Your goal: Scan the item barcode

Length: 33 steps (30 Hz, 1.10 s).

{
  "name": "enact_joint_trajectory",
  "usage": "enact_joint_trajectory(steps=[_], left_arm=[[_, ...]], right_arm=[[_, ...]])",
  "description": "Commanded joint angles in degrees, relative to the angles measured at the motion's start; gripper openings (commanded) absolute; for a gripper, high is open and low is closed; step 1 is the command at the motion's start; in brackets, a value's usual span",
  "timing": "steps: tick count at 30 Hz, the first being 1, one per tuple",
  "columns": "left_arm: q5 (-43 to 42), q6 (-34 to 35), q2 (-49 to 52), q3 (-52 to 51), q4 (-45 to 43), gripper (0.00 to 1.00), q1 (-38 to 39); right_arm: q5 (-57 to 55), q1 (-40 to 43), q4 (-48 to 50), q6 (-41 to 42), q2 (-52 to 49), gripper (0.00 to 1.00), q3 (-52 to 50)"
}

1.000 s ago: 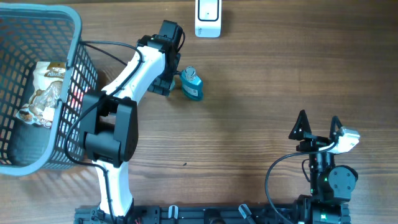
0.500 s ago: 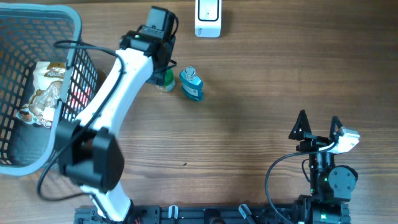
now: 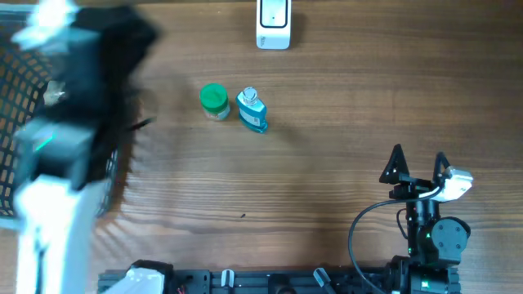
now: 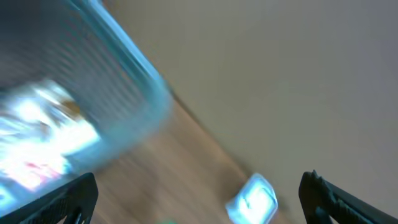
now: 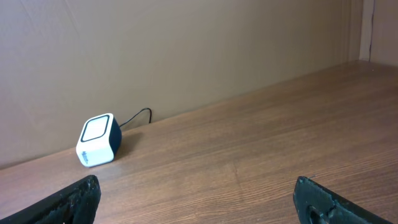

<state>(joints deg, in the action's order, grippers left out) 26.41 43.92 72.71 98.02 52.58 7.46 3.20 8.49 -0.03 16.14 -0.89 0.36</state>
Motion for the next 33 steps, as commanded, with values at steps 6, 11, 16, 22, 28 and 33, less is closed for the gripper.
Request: enact_joint_trajectory(steps=[6,11,16,22,28,33], left_arm=[[-10.7,-6.1,-1.5,0.5,16.0,1.00,-32.8],[-12.0,-9.7,9.1,0.5,18.6,1.00,-37.0],[-15.0,-18.8,21.8,0.5,18.2,1.00,-37.4],[-16.3,-33.5,30.2,0.5,19.6,1.00,-41.2],[-22.0,-40.8,32.1,0.3,21.4,1.00,-46.0],[-31.3,-54.1,32.1,-2.8,25.8,1.00,-47.2]], right_arm=[[0.7,-0.2,0.1,-0.9,0.5,1.00,-0.1],[0.7,-0.2,0.1,-1.0,0.5,1.00,-0.1],[0.7,-0.2,0.1,-0.9,0.5,1.00,-0.1],[0.7,-0.2,0.1,-1.0,0.5,1.00,-0.1],[0.7,-0.2,0.1,-1.0,0.5,1.00,-0.1],[0.7,-0.2,0.1,-0.9,0.5,1.00,-0.1]])
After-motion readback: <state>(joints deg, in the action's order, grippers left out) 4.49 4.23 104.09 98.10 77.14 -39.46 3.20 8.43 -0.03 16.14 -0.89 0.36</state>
